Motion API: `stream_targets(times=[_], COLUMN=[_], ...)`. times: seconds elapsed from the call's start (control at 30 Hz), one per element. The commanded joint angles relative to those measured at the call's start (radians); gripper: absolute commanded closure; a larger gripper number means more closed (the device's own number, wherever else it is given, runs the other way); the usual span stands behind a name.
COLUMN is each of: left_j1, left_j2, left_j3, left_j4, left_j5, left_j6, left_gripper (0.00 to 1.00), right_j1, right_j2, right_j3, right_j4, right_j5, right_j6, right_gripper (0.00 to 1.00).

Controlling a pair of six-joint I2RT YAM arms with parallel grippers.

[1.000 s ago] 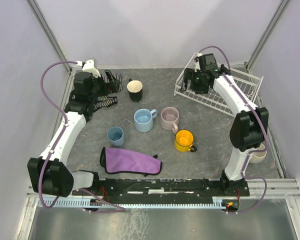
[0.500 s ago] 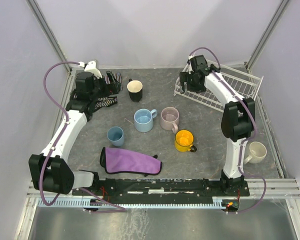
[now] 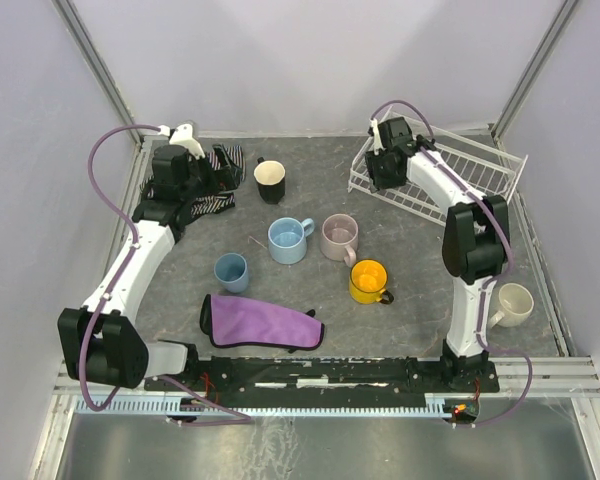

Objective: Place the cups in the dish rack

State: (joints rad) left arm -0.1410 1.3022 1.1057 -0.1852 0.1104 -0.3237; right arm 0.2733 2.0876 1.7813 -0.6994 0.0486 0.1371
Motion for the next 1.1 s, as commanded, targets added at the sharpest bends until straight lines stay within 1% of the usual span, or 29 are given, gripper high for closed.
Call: stream_targets(times=[0.0, 0.1, 0.23, 0.33, 0.4, 0.47, 0.5, 0.57, 0.6, 0.67, 0.8, 0.9, 1.0, 1.07], left_j1=[0.001, 0.0, 0.0, 0.0, 0.0, 0.001, 0.0, -0.002, -0.004, -0.007, -0.008, -0.007, -0.007, -0.006], left_j2=[0.001, 0.007, 0.012, 0.01, 0.008, 0.002, -0.005, -0.024, -0.034, -0.041, -0.046, -0.038, 0.006, 0.027], left_j3=[-0.011, -0.012, -0.013, -0.02, -0.023, -0.026, -0.034, -0.053, -0.055, -0.051, -0.046, -0.043, -0.025, -0.024], left_j4=[0.03, 0.033, 0.034, 0.035, 0.038, 0.037, 0.039, 0.041, 0.03, -0.014, -0.093, -0.132, -0.152, -0.132], left_j5=[0.003, 0.008, 0.016, 0.021, 0.027, 0.033, 0.037, 0.042, 0.043, 0.044, 0.023, 0.014, 0.009, -0.021], left_j6=[0.017, 0.012, 0.008, 0.002, 0.0, -0.003, -0.006, -0.005, -0.001, 0.01, 0.027, 0.018, -0.011, -0.061], left_gripper=[0.01, 0.01, 0.01, 0.01, 0.01, 0.01, 0.01, 0.01, 0.01, 0.01, 0.01, 0.01, 0.01, 0.01], right_j1=[0.007, 0.009, 0.012, 0.014, 0.016, 0.018, 0.017, 0.019, 0.019, 0.019, 0.024, 0.029, 0.063, 0.093], right_j2=[-0.092, -0.117, -0.177, -0.219, -0.223, -0.235, -0.246, -0.275, -0.29, -0.331, -0.427, -0.441, -0.383, -0.331], right_j3=[-0.098, -0.151, -0.232, -0.275, -0.283, -0.291, -0.298, -0.306, -0.305, -0.311, -0.34, -0.289, -0.175, -0.083], right_j4=[0.033, 0.034, 0.054, 0.06, 0.053, 0.059, 0.07, 0.086, 0.09, 0.107, 0.162, 0.121, 0.032, -0.031], right_j5=[0.003, 0.0, -0.002, -0.006, -0.028, -0.051, -0.061, -0.065, -0.065, -0.056, -0.028, -0.049, -0.11, -0.143], right_j6=[-0.001, -0.01, -0.014, -0.015, -0.023, -0.03, -0.03, -0.021, -0.017, -0.005, 0.012, 0.027, 0.036, 0.048], right_gripper=[0.54, 0.58, 0.6, 0.56, 0.52, 0.51, 0.49, 0.36, 0.3, 0.23, 0.2, 0.19, 0.19, 0.19])
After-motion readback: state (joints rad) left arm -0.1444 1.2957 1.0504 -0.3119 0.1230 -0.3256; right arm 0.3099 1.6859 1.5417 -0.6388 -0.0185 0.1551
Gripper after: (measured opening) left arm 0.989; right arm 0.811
